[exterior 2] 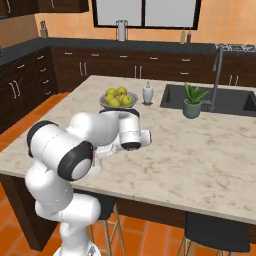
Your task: Take a straw from the drawer in front and place it inside the glass cup on the dining counter.
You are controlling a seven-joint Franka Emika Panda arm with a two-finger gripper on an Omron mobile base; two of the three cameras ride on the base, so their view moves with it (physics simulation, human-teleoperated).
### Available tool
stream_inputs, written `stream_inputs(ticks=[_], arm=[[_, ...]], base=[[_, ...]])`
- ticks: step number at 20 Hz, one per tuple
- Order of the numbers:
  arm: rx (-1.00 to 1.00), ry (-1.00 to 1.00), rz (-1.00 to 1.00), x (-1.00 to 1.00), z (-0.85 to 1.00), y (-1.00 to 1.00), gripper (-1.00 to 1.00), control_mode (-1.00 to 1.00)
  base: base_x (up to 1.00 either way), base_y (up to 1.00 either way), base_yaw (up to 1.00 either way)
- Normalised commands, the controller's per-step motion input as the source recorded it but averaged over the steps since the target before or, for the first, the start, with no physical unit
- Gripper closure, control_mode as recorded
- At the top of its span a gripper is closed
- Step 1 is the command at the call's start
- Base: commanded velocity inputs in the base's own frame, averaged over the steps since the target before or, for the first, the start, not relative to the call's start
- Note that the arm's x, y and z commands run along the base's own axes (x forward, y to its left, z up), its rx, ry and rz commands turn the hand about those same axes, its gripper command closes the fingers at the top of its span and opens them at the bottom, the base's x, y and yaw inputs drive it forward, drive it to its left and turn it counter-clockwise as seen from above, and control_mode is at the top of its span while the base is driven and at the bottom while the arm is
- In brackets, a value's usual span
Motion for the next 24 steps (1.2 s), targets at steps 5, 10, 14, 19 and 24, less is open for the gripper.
stream_inputs(ticks=[5,10,14,19,24], arm=[[-0.14,-0.04,-0.02,-0.24,0.0,-0.29,-1.0,-1.0],[-0.22,-0.08,-0.09,-0.45,0.23,-0.41,-1.0,-1.0],[-0.24,-0.16,-0.13,-0.71,0.65,-0.33,-1.0,-1.0],[-0.28,-0.15,-0.12,-0.76,0.62,-0.12,-1.0,-1.0],[-0.35,-0.14,-0.09,-0.76,0.41,0.12,-1.0,-1.0]], base=[[0.0,0.0,0.0],[0.0,0.0,0.0],[0.0,0.0,0.0],[0.0,0.0,0.0],[0.0,0.0,0.0]])
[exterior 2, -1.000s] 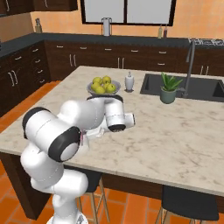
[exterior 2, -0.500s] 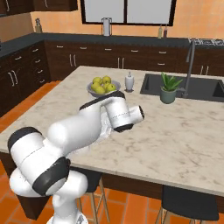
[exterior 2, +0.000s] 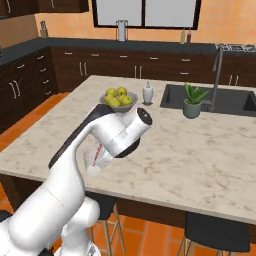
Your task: Take a straw from the drawer in front and place it inside the glass cup on the dining counter.
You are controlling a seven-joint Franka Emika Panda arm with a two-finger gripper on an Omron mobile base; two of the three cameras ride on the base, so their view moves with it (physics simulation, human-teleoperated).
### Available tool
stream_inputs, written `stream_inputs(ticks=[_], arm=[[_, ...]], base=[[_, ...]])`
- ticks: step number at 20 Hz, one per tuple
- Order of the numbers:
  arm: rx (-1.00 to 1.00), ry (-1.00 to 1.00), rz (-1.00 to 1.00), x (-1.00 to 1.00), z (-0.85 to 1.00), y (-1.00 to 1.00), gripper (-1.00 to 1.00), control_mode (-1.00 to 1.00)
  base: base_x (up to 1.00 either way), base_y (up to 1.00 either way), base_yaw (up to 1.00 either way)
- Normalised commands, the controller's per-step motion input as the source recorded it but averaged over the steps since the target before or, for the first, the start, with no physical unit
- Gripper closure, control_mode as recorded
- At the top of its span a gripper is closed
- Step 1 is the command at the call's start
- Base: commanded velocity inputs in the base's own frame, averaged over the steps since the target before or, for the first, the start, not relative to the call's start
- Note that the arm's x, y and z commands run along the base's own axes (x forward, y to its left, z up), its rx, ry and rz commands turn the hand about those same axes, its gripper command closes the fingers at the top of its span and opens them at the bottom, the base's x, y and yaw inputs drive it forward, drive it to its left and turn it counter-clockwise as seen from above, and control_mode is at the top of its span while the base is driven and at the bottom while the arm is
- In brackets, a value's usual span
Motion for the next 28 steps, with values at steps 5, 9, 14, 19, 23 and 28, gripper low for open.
stream_inputs(ticks=[5,9,14,19,23,28], arm=[[-0.4,-0.07,0.0,-0.28,0.04,0.85,-1.0,-1.0],[-0.31,0.0,0.0,0.24,0.01,1.0,-1.0,-1.0],[-0.24,0.05,-0.08,0.38,0.0,1.0,-1.0,-1.0],[-0.26,0.06,-0.12,0.24,0.0,0.99,-1.0,-1.0],[-0.19,0.08,-0.14,0.21,-0.01,0.78,-1.0,-1.0],[-0.02,0.33,-0.2,0.01,0.0,0.54,-1.0,-1.0]], base=[[0.0,0.0,0.0],[0.0,0.0,0.0],[0.0,0.0,0.0],[0.0,0.0,0.0],[0.0,0.0,0.0],[0.0,0.0,0.0]])
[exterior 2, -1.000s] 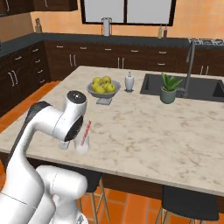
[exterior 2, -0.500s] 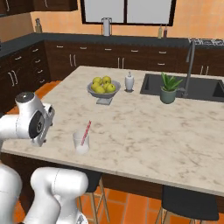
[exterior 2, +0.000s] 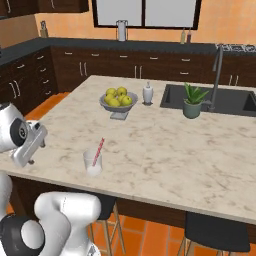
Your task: Take a straw from the drawer in front and place it inside the glass cup on the dining counter.
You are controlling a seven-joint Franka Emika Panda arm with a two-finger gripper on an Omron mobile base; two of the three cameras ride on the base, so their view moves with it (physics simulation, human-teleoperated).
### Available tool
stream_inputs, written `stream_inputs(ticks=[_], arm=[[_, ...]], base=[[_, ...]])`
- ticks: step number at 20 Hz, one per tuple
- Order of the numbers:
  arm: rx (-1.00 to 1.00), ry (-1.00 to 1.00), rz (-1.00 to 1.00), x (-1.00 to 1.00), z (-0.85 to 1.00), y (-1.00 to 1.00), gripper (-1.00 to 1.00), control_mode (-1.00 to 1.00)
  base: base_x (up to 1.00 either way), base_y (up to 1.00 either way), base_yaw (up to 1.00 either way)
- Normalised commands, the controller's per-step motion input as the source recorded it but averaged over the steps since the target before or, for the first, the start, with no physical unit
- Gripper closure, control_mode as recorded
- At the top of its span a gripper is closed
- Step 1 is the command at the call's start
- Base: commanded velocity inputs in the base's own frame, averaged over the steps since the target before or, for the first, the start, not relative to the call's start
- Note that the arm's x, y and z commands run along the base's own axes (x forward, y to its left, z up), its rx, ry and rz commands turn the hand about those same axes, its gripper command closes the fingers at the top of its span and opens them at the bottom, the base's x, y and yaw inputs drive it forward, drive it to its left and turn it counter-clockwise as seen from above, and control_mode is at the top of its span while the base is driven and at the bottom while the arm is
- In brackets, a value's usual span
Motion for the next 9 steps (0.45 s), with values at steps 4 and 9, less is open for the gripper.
stream_inputs(ticks=[4,9], arm=[[0.0,0.31,-0.18,-0.12,0.0,0.46,-1.0,-1.0],[0.0,0.05,-0.14,-0.56,0.0,0.22,-1.0,-1.0]], base=[[0.0,0.0,0.0],[0.0,0.0,0.0]])
